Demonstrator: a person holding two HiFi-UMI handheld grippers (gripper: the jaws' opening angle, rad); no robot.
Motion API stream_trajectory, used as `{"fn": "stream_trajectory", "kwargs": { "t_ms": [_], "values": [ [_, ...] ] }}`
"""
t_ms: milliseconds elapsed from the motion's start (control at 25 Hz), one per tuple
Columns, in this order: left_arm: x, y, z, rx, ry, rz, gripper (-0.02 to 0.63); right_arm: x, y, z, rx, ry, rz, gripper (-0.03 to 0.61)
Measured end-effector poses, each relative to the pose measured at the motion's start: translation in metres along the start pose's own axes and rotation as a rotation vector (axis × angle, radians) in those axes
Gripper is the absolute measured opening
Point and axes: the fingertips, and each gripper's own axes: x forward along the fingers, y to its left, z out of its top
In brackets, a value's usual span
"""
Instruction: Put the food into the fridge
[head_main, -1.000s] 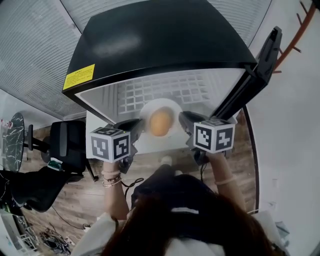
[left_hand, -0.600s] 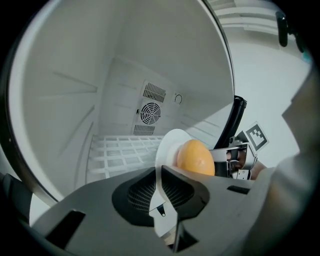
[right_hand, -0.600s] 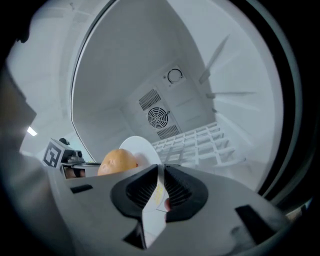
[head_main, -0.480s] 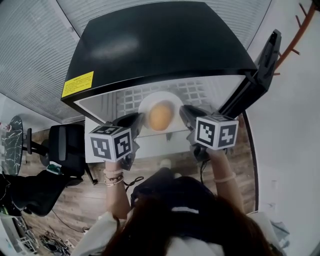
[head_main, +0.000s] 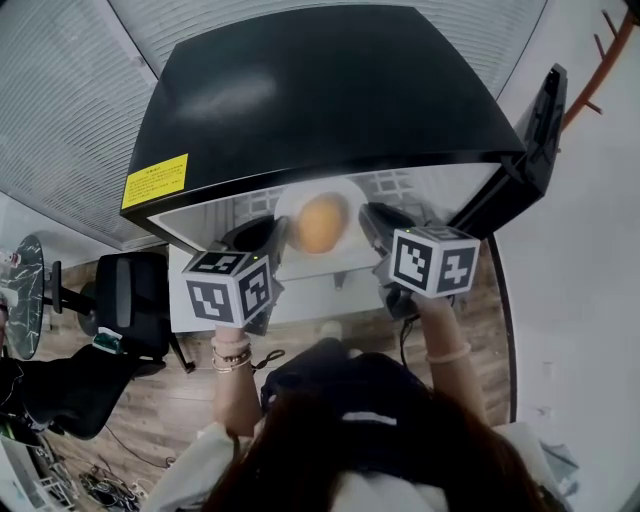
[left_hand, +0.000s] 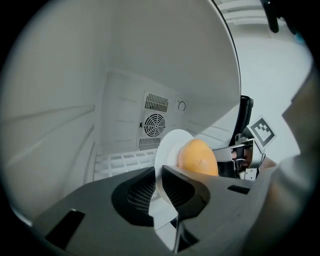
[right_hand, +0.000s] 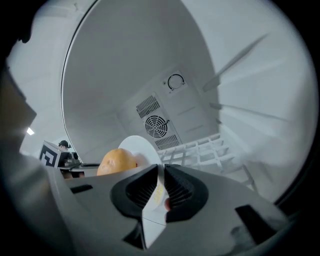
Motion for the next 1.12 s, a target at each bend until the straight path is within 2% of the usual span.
{"fn": "stream_trajectory", "kwargs": {
  "t_ms": [800,1120],
  "values": [
    [0.019,0.013,0.014,0.011,-0.075,0.056,0.063,0.023,-0.011,0.016,-0.047,-0.028,-0.049,0.043],
    [0.031,0.018,0.01,0.02,-0.054,0.079,0.07,0.032,-0.016,0.018,-0.049,0.002,-0.06,0.043]
  ]
}}
